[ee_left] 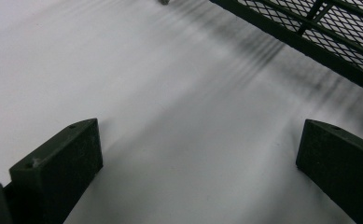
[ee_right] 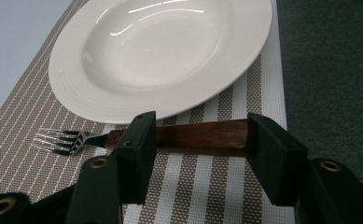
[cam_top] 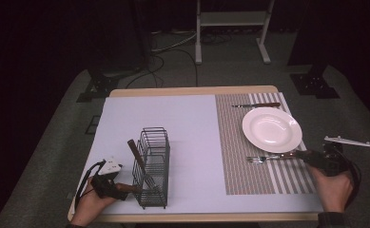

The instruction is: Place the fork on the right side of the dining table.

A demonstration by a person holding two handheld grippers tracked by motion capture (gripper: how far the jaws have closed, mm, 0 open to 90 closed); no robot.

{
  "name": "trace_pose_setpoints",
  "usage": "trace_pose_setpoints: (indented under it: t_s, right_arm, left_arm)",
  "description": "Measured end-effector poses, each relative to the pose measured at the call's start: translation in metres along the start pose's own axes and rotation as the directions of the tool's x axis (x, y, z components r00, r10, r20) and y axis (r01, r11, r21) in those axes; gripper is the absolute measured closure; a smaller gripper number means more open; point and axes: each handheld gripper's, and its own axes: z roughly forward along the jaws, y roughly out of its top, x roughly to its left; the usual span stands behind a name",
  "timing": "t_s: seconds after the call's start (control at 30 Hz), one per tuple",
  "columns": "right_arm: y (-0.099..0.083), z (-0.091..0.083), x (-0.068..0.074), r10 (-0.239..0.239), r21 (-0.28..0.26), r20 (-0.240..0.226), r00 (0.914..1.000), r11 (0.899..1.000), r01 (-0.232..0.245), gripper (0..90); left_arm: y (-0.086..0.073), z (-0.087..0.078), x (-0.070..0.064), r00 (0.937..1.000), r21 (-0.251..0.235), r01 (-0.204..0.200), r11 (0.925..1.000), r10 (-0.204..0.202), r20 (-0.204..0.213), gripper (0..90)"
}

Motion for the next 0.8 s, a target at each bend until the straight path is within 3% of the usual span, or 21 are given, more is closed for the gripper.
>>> trace_pose_setpoints:
  t_s: [0.47,0.8]
  right_arm:
    - [-0.004,0.014,-0.003,0.002,0.054,0.035,0.9994,0.999,-0.004,35.9]
    - [-0.005,0.023,0.0,-0.026,0.097,0.068,0.9974,0.995,0.019,28.0]
  left_arm:
    - [0.0,0.0,0.0,1.0,0.0,0.0,1.0,0.0,0.0,0.0]
    - [0.0,0.0,0.0,1.0,0.0,0.0,1.0,0.0,0.0,0.0]
